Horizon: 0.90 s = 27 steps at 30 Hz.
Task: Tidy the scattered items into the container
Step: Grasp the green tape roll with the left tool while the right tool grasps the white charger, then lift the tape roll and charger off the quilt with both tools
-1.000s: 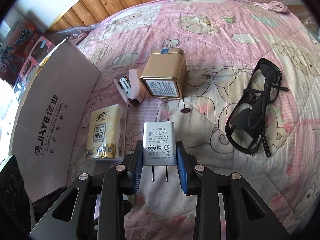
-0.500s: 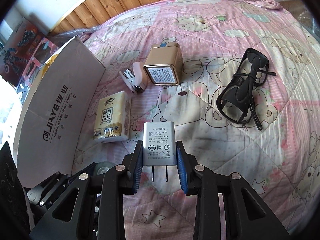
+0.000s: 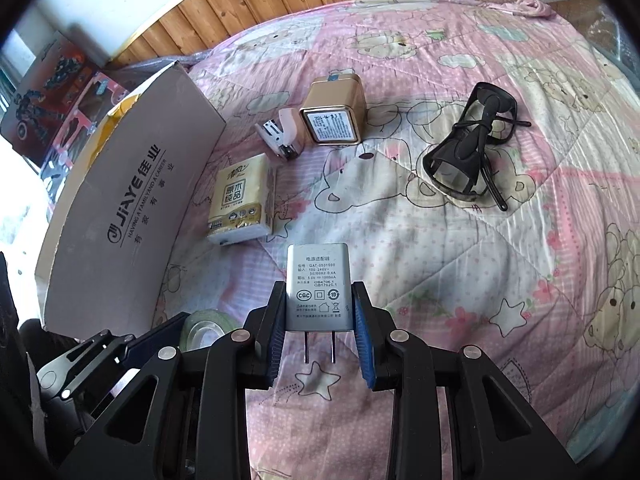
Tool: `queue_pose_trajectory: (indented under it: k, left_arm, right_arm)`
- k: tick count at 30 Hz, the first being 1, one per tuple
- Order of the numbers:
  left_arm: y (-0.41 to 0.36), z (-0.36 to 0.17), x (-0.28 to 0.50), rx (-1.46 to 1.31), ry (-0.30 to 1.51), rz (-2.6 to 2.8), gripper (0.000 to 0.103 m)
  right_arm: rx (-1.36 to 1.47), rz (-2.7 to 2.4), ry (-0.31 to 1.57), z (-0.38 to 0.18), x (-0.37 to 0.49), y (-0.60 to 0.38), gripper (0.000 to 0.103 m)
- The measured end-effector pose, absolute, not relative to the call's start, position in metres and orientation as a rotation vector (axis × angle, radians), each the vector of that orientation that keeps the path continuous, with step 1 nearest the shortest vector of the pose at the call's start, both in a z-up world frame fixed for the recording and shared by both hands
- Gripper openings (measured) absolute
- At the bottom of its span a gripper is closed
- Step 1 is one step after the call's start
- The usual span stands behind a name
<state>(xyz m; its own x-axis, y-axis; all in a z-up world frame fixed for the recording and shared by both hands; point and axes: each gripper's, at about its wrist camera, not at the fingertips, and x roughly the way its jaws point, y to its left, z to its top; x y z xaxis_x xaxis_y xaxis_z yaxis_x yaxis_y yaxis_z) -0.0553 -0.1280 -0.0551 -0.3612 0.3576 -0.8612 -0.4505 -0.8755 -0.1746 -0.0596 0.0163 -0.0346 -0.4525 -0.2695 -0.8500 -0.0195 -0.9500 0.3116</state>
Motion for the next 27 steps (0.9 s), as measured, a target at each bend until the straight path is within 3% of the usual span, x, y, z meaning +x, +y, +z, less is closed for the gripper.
queue_pose_trajectory:
  k: [27]
  left_arm:
    - [-0.143, -0.031, -0.022, -1.339, 0.116, 2.248, 0.049]
  right_arm:
    - [1.491, -2.57, -0.468, -0.015, -0.003, 0.017, 0.032]
